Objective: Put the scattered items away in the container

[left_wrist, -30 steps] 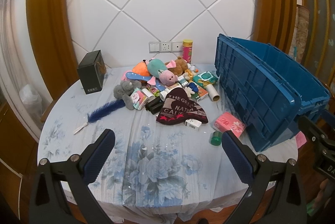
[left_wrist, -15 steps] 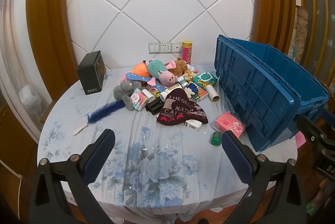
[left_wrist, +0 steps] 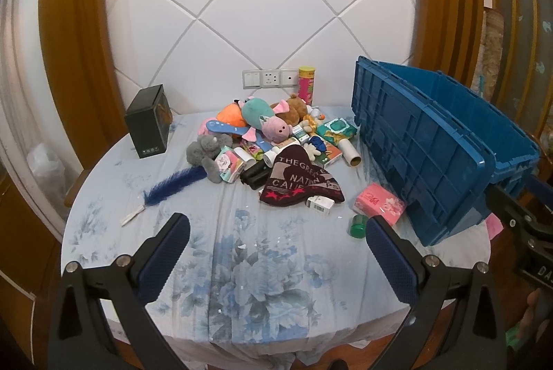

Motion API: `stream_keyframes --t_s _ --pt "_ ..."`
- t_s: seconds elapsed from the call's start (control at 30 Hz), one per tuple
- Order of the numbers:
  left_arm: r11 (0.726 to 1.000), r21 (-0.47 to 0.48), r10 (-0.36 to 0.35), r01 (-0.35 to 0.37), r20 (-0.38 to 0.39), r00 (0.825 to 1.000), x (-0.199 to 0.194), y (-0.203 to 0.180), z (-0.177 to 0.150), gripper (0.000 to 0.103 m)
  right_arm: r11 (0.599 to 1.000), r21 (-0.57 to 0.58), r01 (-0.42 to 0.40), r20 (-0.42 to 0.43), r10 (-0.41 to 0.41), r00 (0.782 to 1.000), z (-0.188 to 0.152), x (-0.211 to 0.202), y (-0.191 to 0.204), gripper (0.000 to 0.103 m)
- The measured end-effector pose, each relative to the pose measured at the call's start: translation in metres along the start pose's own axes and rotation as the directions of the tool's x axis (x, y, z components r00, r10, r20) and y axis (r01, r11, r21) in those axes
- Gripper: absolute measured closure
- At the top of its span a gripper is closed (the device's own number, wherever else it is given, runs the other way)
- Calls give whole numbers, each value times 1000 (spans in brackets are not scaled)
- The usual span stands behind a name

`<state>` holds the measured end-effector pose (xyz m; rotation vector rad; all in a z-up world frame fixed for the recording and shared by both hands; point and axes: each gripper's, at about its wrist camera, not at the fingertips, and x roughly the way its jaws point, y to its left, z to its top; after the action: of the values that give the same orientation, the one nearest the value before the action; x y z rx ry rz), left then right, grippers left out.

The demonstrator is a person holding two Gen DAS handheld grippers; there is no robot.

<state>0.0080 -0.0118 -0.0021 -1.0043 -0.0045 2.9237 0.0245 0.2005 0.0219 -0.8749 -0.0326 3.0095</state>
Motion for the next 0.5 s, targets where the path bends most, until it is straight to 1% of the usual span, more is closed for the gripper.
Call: stream_keyframes --t_s 0.1,0.27,0.4,0.5 --pt "1000 0 -1 1 -13 1000 4 9 -4 0 1000 7 -6 -5 6 1000 -2 2 5 0" --pt "1000 2 23 -23 -75 997 26 32 -18 0 1000 19 -14 -33 14 999 -11 14 16 0" --pt "1000 -16 20 -22 -125 992 54 52 -30 0 999 -11 -46 -87 45 995 -18 38 34 0" --pt "998 -44 45 -53 -163 986 81 72 -34 0 996 -29 -85 -116 81 990 -17 65 46 0"
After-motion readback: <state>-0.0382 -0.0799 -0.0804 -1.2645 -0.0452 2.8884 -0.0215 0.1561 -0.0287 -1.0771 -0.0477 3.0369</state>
